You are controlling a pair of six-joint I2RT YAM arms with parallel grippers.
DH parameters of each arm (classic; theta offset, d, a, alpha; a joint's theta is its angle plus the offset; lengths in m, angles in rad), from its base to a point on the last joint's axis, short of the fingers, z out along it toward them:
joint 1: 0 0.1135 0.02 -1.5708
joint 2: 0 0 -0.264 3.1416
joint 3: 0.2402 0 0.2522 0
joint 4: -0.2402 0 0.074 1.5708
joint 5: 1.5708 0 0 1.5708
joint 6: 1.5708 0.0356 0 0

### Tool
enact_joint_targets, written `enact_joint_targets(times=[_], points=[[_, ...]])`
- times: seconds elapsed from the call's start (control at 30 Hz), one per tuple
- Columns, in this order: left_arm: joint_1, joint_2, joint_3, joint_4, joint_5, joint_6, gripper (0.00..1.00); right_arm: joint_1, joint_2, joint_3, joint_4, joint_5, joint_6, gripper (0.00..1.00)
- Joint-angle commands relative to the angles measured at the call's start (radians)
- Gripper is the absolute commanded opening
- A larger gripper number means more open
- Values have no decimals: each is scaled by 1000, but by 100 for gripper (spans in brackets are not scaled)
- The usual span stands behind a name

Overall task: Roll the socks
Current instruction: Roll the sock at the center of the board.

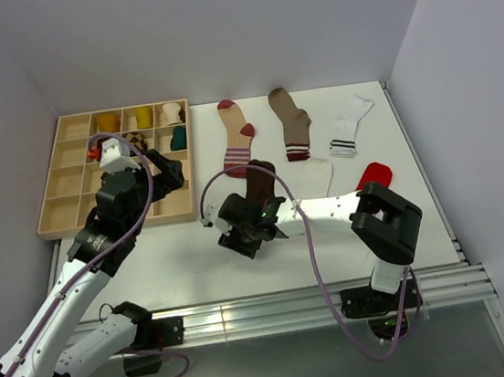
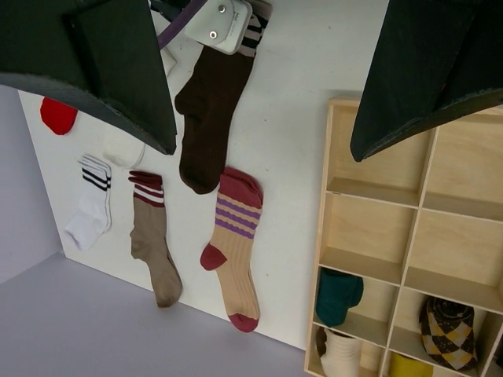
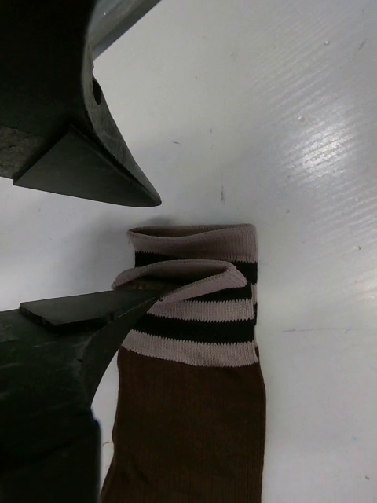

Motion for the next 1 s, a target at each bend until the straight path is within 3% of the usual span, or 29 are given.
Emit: enact_joint_targets(times=[0.0,0.33,0.97], points=[[6,7,21,43,17,23,98,7,-38,4,34,37,4,54],[8,18,19,43,34,25,98,7,-90,-23,40,68,-2,58],[11,33,1,65,54,22,98,7,35,36,22,-9,-10,59]])
